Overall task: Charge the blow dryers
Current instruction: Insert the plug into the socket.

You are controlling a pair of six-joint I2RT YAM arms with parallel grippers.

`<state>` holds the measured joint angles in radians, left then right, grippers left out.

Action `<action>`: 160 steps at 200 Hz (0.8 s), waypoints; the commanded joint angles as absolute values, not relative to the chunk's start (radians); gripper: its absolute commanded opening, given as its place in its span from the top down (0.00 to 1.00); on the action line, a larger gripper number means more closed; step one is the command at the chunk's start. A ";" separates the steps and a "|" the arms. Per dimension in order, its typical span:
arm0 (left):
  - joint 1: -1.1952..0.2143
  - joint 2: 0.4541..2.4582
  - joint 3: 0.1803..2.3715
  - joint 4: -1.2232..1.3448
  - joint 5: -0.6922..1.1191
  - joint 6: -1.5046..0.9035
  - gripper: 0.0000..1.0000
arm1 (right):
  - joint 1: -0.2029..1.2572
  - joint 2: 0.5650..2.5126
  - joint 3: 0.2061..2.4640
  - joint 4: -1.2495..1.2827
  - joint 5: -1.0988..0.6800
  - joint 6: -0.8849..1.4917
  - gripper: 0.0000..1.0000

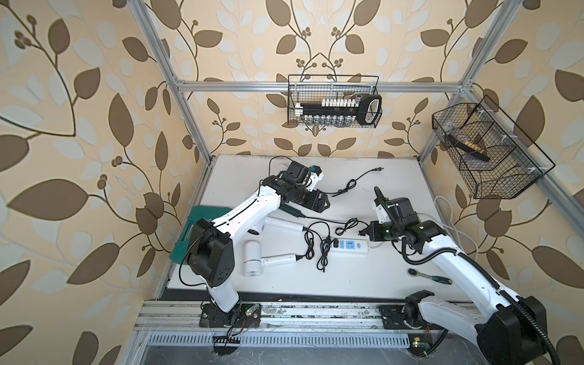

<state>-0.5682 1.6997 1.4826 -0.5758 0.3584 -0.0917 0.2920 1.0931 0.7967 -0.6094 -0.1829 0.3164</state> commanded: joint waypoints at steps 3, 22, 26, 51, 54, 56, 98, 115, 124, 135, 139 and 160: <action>-0.567 1.694 1.494 -0.587 0.342 -0.106 0.04 | 0.289 1.082 0.828 -0.617 -0.165 0.312 1.00; -0.566 1.694 1.498 -0.597 0.337 -0.101 0.03 | 0.289 1.094 0.828 -0.605 -0.171 0.311 1.00; -0.568 1.691 1.497 -0.597 0.336 -0.101 0.02 | 0.289 1.097 0.828 -0.602 -0.176 0.311 1.00; -0.569 1.682 1.485 -0.582 0.325 -0.106 0.01 | 0.289 1.108 0.826 -0.598 -0.195 0.313 1.00; -0.569 1.681 1.485 -0.582 0.322 -0.107 0.01 | 0.290 1.108 0.825 -0.597 -0.195 0.313 1.00; -0.569 1.681 1.485 -0.583 0.319 -0.108 0.01 | 0.289 1.108 0.825 -0.597 -0.195 0.312 1.00; -0.568 1.668 1.486 -0.582 0.316 -0.106 0.01 | 0.289 1.108 0.822 -0.595 -0.207 0.321 1.00; -0.568 1.667 1.489 -0.586 0.325 -0.108 0.01 | 0.289 1.113 0.823 -0.597 -0.210 0.325 1.00; -0.569 1.667 1.490 -0.588 0.324 -0.108 0.01 | 0.289 1.118 0.821 -0.594 -0.210 0.325 1.00; -0.568 1.668 1.490 -0.588 0.322 -0.106 0.01 | 0.289 1.122 0.819 -0.594 -0.211 0.328 1.00; -0.568 1.669 1.490 -0.588 0.322 -0.107 0.01 | 0.289 1.123 0.818 -0.593 -0.213 0.329 1.00; -0.569 1.674 1.496 -0.591 0.333 -0.110 0.01 | 0.288 1.117 0.814 -0.593 -0.215 0.330 1.00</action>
<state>-0.5686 1.6993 1.4822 -0.5800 0.3271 -0.1059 0.2920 1.1172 0.7986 -0.6022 -0.1932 0.3199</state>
